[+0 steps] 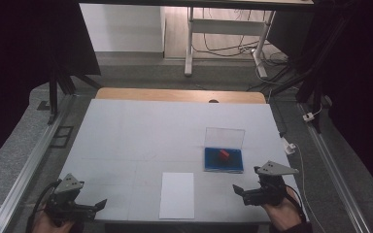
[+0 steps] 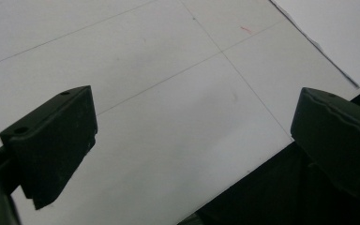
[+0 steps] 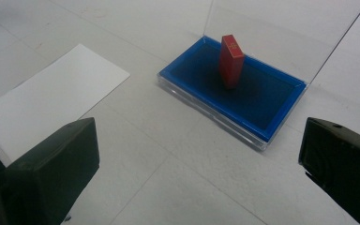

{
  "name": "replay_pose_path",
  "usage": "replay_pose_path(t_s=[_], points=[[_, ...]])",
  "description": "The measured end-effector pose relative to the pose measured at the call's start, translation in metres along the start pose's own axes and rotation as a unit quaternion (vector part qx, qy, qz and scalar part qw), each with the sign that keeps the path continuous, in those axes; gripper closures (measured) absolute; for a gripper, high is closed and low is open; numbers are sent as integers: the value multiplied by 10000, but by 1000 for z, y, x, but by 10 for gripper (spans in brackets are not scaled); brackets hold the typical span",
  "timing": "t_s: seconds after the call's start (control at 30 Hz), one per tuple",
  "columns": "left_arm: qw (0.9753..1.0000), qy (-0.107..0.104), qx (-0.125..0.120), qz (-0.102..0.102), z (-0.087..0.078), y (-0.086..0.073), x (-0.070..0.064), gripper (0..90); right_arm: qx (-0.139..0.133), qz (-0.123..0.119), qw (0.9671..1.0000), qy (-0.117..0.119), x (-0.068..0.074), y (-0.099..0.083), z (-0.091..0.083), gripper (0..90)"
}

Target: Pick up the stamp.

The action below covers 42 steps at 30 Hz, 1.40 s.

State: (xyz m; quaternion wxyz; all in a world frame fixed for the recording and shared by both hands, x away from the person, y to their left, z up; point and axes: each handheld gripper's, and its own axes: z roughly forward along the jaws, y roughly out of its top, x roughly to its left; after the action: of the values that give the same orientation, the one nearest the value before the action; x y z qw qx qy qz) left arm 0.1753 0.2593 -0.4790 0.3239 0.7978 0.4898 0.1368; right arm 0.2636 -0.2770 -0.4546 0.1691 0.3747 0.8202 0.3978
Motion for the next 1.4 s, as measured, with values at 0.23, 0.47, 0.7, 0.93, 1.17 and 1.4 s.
replay_pose_path(t_s=[0.23,0.47,0.7,0.93,1.17,1.4], points=[[10000,-1,-3,-9,0,0,1,11,31,197,9998,30,-3,8,10,0],[10000,-1,3,-14,0,0,0,10,110,114,9999,42,-4,16,22,0],[10000,-3,9,-16,0,0,1,10,210,164,9996,-15,-7,24,34,0],[10000,-11,22,-22,1,0,0,10,266,170,9995,6,-15,33,48,0],[10000,-19,38,-18,1,1,1,10,395,171,9991,-46,-26,37,65,0],[10000,-31,37,-25,1,1,1,9,573,62,9983,-77,-32,42,83,0]])
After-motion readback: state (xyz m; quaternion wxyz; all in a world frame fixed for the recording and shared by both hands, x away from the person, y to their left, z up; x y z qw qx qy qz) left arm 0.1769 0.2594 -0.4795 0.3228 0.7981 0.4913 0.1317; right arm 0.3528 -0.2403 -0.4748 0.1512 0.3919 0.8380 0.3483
